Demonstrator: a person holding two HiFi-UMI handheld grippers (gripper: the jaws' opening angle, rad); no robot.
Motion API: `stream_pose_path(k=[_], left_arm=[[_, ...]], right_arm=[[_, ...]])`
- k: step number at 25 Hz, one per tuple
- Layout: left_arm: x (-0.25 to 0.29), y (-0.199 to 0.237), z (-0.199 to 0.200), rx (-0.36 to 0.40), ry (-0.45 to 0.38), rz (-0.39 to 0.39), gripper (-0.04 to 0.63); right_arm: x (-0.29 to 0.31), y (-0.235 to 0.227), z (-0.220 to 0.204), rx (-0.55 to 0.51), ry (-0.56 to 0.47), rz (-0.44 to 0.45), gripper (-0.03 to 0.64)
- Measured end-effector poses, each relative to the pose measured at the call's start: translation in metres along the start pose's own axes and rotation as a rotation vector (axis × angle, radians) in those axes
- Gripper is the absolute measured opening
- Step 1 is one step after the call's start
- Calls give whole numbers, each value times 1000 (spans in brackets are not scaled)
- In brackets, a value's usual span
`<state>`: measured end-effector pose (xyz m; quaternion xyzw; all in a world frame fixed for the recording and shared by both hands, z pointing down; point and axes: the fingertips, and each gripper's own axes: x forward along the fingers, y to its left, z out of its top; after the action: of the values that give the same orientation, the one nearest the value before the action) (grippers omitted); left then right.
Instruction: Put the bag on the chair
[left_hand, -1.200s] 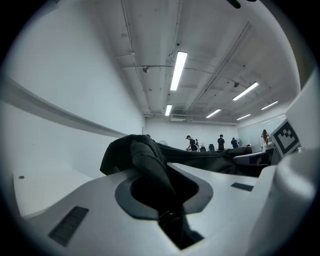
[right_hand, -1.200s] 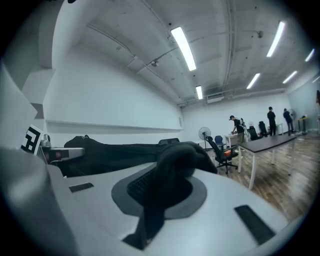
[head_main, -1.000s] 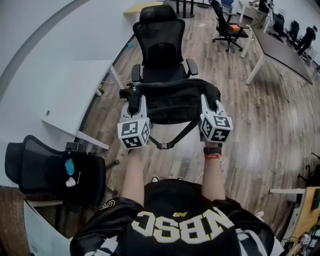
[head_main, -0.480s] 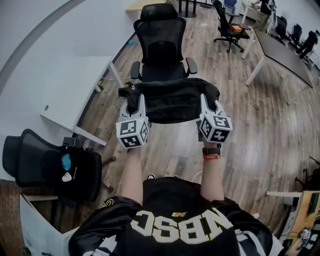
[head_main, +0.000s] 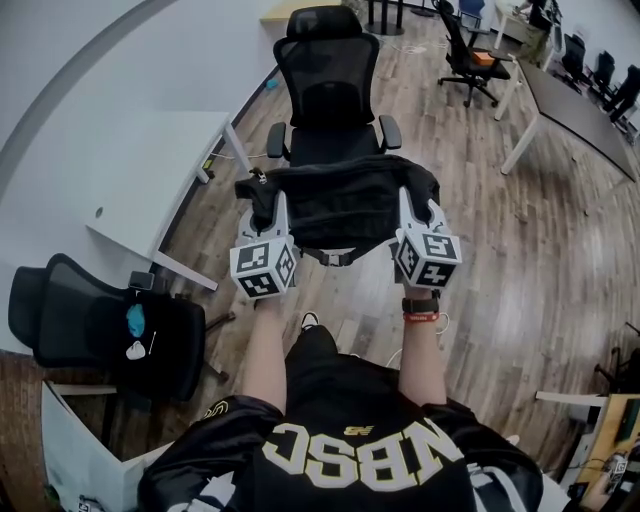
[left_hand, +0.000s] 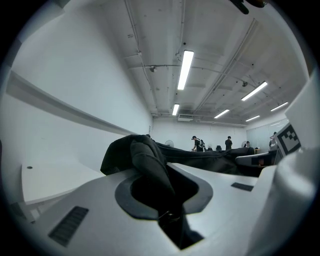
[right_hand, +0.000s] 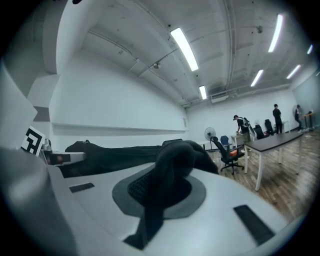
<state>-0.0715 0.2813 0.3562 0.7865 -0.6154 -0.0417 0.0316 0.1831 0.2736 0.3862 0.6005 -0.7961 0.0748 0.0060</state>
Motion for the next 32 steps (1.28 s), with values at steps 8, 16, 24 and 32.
stream_pose_path(k=[8,16,24,32], left_arm=[[75,17,-22,16,18,-72,63],[188,70,-21,-19,52,-43,63],[273,121,-24,-36,82,-58,63],[356,168,-28,-49,103,-54,61]], right_arm=[[73,-23,-14,35,37,-20,18],[184,-31,5,26,71,-77,18],[281,-30,6,48,116,-93,18],[370,-29,8,46,122,-108,18]])
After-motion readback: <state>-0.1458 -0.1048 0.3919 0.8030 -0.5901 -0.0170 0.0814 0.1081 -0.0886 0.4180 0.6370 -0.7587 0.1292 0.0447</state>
